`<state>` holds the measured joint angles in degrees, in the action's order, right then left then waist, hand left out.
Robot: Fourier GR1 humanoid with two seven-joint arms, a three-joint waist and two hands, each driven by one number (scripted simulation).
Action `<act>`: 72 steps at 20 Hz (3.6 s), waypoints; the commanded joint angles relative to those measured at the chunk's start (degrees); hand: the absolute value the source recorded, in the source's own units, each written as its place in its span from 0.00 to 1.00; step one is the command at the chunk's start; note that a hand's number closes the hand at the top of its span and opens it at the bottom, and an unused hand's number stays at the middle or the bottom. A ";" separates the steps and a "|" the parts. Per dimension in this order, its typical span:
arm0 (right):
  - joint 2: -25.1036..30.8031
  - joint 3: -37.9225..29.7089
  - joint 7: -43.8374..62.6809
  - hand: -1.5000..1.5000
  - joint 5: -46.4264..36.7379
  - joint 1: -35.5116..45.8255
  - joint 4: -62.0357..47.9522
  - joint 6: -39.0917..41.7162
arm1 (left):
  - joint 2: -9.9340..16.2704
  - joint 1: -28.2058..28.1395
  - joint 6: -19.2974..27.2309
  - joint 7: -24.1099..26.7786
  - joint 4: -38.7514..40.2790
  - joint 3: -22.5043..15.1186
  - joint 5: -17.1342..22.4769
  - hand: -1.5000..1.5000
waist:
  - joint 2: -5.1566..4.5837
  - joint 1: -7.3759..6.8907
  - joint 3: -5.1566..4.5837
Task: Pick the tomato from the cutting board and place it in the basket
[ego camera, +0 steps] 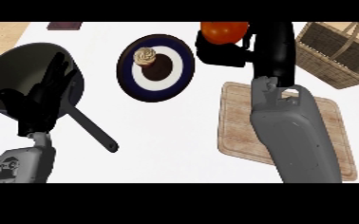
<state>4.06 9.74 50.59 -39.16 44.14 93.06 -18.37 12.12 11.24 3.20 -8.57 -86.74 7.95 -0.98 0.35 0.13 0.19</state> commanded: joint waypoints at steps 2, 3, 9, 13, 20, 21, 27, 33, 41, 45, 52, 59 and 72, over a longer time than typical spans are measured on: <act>3.13 -9.93 -0.06 1.00 2.12 9.04 -4.33 -0.58 | -0.88 -0.20 0.33 0.49 2.68 -0.70 -1.04 0.50 | -0.49 -0.39 -0.21; 3.70 -10.15 -0.30 1.00 0.75 8.11 -5.94 -1.21 | -0.21 -1.10 -0.31 -1.09 0.42 0.00 0.02 0.50 | -0.41 -0.54 -0.20; 8.28 -12.94 3.20 1.00 -1.50 16.86 -13.27 2.65 | 2.18 2.35 -1.57 -4.36 1.19 1.87 1.22 0.50 | -0.39 -0.53 -0.22; 14.87 -18.48 -3.32 1.00 0.56 22.37 -26.37 3.57 | -0.16 0.84 0.21 -2.73 -0.21 -0.40 -0.86 0.50 | -0.70 -1.24 -0.21; 15.01 -18.22 -9.26 1.00 -0.29 23.75 -37.85 2.65 | -0.41 0.88 0.59 -0.43 2.58 -0.05 -1.79 0.50 | -0.66 -0.99 -0.22; 17.94 -20.18 -12.41 1.00 1.11 24.71 -41.94 4.08 | -2.65 2.01 1.89 1.26 4.86 -1.15 -2.37 0.50 | -1.00 -1.16 -0.22; 20.25 -21.62 -16.84 1.00 -0.52 25.56 -51.54 1.64 | -0.77 -0.11 -0.19 -2.29 -0.49 -0.28 -0.59 0.50 | -0.79 -1.62 -0.20; 24.48 -24.65 -22.80 1.00 1.32 24.85 -58.39 2.40 | -0.96 3.13 0.88 -4.29 0.81 -0.69 -1.74 0.50 | -0.77 -1.31 -0.18; 28.80 -30.51 -31.53 1.00 7.48 23.72 -64.55 5.61 | -1.07 -0.95 -0.56 0.82 0.91 0.40 -0.51 0.50 | -0.85 -1.48 -0.17; 30.80 -14.13 -34.88 1.00 -9.01 21.01 -63.73 7.13 | -0.82 1.29 -0.13 -1.87 0.92 -0.21 -1.20 0.50 | -1.31 -1.12 -0.74; 35.26 -8.13 -41.08 1.00 -17.26 22.41 -65.34 4.23 | -0.71 1.60 0.20 -0.92 1.71 0.23 -1.43 0.50 | -1.08 -1.86 -0.22; 34.87 -9.70 -42.03 1.00 -19.68 28.07 -74.59 1.18 | -1.83 2.64 0.84 -3.33 0.22 -1.51 -2.40 0.50 | -1.25 -2.62 -0.15; 36.62 -9.62 -41.11 1.00 -21.39 32.74 -83.36 15.59 | -1.96 1.34 -0.16 -1.13 1.53 -1.60 -2.29 0.50 | -1.36 -2.96 -0.15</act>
<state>40.41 0.17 9.73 -60.11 75.03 11.26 -5.72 10.42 14.46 3.23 -9.67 -86.14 6.69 -2.86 -0.82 -2.56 0.22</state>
